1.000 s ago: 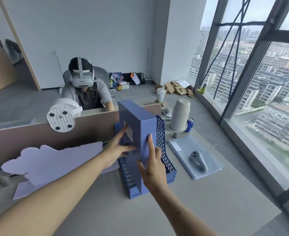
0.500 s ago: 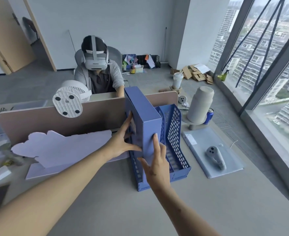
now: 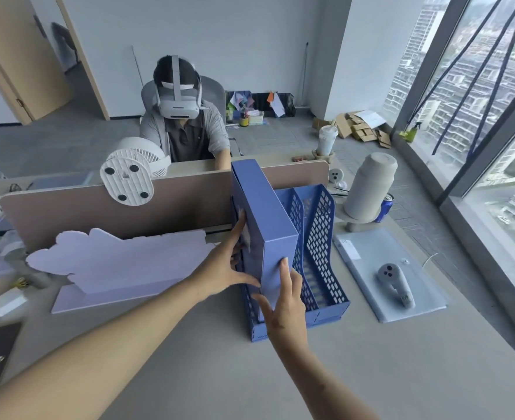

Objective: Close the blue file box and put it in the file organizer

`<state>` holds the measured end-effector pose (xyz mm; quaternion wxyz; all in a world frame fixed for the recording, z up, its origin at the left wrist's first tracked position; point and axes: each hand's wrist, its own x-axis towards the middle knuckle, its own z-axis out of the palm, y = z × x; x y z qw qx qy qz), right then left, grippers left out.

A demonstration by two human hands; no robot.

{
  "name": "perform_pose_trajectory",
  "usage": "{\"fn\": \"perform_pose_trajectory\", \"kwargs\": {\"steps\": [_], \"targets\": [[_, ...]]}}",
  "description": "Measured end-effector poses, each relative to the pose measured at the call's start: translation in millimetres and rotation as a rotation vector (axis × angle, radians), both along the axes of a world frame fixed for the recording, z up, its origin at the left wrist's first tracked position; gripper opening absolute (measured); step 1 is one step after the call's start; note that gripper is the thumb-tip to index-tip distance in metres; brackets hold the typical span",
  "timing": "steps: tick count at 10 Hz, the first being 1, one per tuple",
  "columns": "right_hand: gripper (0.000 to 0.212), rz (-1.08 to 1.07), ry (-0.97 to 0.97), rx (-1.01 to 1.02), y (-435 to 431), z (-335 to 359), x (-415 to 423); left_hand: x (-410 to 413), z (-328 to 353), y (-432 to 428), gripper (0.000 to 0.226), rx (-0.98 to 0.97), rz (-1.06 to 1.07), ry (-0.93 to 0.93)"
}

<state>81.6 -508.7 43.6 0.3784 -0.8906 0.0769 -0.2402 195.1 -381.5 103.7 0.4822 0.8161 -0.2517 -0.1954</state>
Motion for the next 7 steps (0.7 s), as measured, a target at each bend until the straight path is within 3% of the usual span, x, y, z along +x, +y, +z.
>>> {"fn": "perform_pose_trajectory", "kwargs": {"steps": [4,6,7], "targets": [[0.104,0.030,0.205,-0.013,-10.1,-32.8,-21.1,-23.9,-38.9,-1.9,0.130,0.085,0.066,-0.073],[0.088,0.025,0.170,-0.072,-14.4,-7.5,-42.7,-36.6,-31.7,5.9,0.118,0.165,0.068,-0.103],[0.063,-0.038,0.007,-0.020,-21.8,24.7,-49.7,-52.2,-32.2,30.8,0.089,0.262,0.163,-0.125]]}}
